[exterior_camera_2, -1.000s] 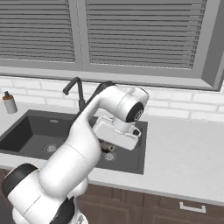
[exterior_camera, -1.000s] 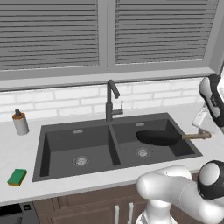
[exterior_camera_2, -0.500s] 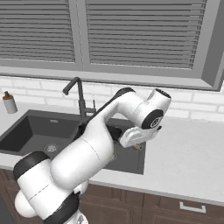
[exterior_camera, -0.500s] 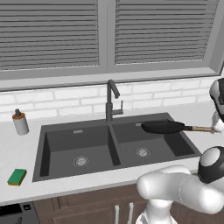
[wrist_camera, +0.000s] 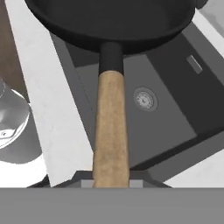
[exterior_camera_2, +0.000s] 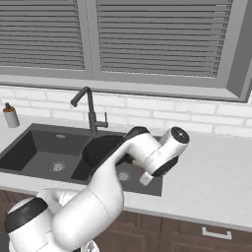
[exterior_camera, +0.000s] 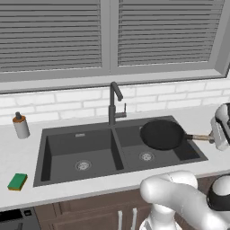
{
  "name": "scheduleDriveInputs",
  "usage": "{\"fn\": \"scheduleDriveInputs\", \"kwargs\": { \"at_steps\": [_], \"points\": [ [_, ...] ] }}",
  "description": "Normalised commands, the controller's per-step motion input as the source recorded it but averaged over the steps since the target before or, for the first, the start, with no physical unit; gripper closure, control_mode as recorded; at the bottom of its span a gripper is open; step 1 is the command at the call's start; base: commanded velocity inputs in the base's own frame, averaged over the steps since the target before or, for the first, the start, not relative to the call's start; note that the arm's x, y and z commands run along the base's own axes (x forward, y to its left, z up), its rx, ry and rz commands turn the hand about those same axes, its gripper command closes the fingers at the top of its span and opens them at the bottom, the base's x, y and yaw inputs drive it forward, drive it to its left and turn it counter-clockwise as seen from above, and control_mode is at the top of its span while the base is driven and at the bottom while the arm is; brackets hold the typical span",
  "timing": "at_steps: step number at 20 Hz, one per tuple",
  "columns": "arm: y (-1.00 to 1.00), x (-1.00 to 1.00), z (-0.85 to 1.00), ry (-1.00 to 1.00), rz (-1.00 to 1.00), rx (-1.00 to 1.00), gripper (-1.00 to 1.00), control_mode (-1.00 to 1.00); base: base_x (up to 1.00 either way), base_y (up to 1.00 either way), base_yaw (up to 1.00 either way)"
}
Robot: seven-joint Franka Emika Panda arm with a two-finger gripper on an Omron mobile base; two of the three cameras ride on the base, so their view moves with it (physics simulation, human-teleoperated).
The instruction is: Pick the pan and sponge and place them into the sink. Then turn on the water.
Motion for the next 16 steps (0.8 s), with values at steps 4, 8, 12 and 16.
{"fn": "scheduleDriveInputs", "kwargs": {
  "at_steps": [4, 8, 12, 16],
  "points": [
    [0.0, 0.92, -0.32, 0.06, 0.11, -0.04, 1.0, -1.0, 0.0, 0.0, 0.0],
    [0.0, 0.88, -0.29, 0.19, 0.0, 0.0, 1.0, -1.0, 0.0, 0.0, 0.0],
    [0.0, 0.82, -0.35, 0.18, 0.0, 0.0, 1.0, -1.0, 0.0, 0.0, 0.0],
    [0.0, 0.82, -0.42, 0.21, 0.0, 0.0, 1.0, -1.0, 0.0, 0.0, 0.0]
  ]
}}
